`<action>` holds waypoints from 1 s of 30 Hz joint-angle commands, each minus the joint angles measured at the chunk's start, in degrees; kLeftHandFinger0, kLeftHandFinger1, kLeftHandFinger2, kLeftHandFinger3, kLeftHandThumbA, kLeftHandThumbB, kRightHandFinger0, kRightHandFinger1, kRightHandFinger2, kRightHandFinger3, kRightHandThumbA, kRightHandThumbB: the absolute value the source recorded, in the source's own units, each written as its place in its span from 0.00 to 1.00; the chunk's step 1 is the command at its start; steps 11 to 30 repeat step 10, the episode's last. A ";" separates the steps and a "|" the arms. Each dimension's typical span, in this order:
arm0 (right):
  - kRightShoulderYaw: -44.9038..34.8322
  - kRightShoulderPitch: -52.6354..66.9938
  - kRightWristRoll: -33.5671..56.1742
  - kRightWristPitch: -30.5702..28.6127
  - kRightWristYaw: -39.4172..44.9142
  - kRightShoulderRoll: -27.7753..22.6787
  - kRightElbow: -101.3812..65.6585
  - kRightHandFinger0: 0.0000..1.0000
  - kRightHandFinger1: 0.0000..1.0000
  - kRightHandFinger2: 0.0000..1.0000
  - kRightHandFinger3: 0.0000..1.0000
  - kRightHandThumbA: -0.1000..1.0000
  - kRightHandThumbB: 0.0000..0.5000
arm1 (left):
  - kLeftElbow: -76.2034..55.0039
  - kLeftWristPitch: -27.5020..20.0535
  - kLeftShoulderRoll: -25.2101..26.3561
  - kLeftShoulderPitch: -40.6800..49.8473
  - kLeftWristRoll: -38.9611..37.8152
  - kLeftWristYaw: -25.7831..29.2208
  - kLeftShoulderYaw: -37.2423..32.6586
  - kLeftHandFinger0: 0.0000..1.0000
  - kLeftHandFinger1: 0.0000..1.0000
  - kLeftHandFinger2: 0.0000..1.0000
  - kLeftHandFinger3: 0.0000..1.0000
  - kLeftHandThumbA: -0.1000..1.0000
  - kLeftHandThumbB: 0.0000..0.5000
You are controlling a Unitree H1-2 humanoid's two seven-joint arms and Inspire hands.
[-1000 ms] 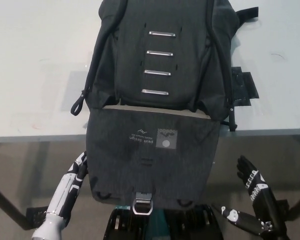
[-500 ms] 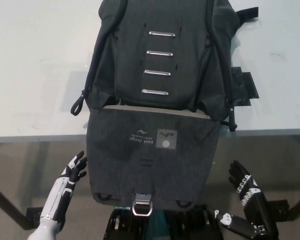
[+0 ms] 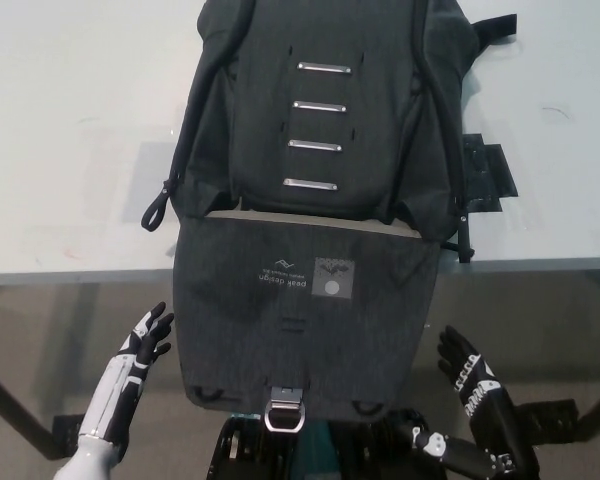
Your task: A bag is kept in the middle of the table with its flap loosely closed and the robot uses its right hand to adjust it and opens it
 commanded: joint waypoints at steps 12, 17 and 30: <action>0.79 -1.19 -2.38 -3.31 -0.25 -0.44 0.37 1.00 1.00 1.00 1.00 1.00 0.36 | -1.38 -1.09 -0.02 -0.36 -0.02 0.14 -0.03 1.00 1.00 1.00 1.00 1.00 0.00; 0.79 -1.19 -2.38 -3.31 -0.25 -0.44 0.37 1.00 1.00 1.00 1.00 1.00 0.36 | -1.38 -1.09 -0.02 -0.36 -0.02 0.14 -0.03 1.00 1.00 1.00 1.00 1.00 0.00; 0.79 -1.19 -2.38 -3.31 -0.25 -0.44 0.37 1.00 1.00 1.00 1.00 1.00 0.36 | -1.38 -1.09 -0.02 -0.36 -0.02 0.14 -0.03 1.00 1.00 1.00 1.00 1.00 0.00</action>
